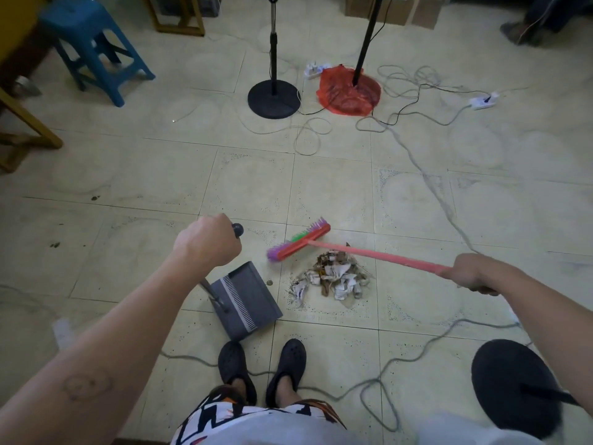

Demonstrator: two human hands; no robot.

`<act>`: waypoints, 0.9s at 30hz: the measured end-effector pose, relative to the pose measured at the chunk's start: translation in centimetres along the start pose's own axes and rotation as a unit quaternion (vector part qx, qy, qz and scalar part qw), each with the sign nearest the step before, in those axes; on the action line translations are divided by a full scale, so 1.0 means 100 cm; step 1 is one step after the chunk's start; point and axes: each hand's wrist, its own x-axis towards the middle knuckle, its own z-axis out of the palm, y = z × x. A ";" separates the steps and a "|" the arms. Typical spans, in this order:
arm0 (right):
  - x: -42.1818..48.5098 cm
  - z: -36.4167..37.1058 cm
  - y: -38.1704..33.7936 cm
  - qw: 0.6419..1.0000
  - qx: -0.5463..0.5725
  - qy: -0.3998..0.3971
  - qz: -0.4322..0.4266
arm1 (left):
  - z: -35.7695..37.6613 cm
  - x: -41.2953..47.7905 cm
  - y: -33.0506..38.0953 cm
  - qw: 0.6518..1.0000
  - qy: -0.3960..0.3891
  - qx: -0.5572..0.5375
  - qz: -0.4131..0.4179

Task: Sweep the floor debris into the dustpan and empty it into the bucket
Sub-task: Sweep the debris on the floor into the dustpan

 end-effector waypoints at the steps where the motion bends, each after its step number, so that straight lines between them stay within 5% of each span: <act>1: 0.002 0.002 -0.007 1.000 0.013 0.005 -0.002 | -0.001 0.000 0.001 1.000 0.003 0.000 0.001; 16: 0.049 0.057 -0.143 0.962 0.262 0.003 -0.078 | 0.003 0.003 0.011 0.999 0.019 -0.027 -0.005; 27: 0.046 0.041 -0.116 0.977 0.173 -0.118 -0.040 | -0.001 0.010 0.020 1.000 0.000 -0.002 0.009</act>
